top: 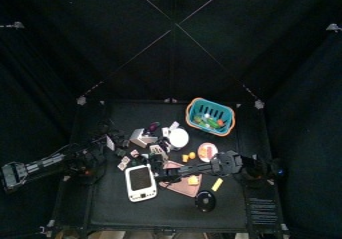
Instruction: Place cleaver back in holder
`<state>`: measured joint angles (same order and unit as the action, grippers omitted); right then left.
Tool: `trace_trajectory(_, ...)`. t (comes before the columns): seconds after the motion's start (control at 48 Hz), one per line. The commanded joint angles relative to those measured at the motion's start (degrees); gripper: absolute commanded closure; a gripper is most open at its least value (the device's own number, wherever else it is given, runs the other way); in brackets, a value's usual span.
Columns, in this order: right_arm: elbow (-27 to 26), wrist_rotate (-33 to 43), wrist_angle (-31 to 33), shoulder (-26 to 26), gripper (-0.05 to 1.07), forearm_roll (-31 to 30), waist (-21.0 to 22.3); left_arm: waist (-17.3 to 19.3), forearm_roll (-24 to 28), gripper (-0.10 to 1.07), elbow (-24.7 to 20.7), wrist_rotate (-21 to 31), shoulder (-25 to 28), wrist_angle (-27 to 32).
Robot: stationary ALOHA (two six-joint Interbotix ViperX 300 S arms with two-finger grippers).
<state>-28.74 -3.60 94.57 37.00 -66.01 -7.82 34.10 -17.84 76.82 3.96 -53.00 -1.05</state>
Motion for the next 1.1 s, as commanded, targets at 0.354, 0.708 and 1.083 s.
trace_trajectory(0.354,-0.62,0.09,0.09,-1.05,0.50,-0.26,0.44,-1.14,0.09,0.11,-1.05,-0.18,0.18,0.09)
trace_trajectory(0.708,-0.62,0.09,0.09,-1.67,0.50,-0.70,0.70,-1.32,0.18,0.11,-1.05,-0.18,0.18,0.09)
trace_trajectory(1.083,0.00,0.09,0.09,-2.20,0.50,-1.05,1.49,-1.32,0.09,0.11,-0.97,-0.09,0.18,0.09)
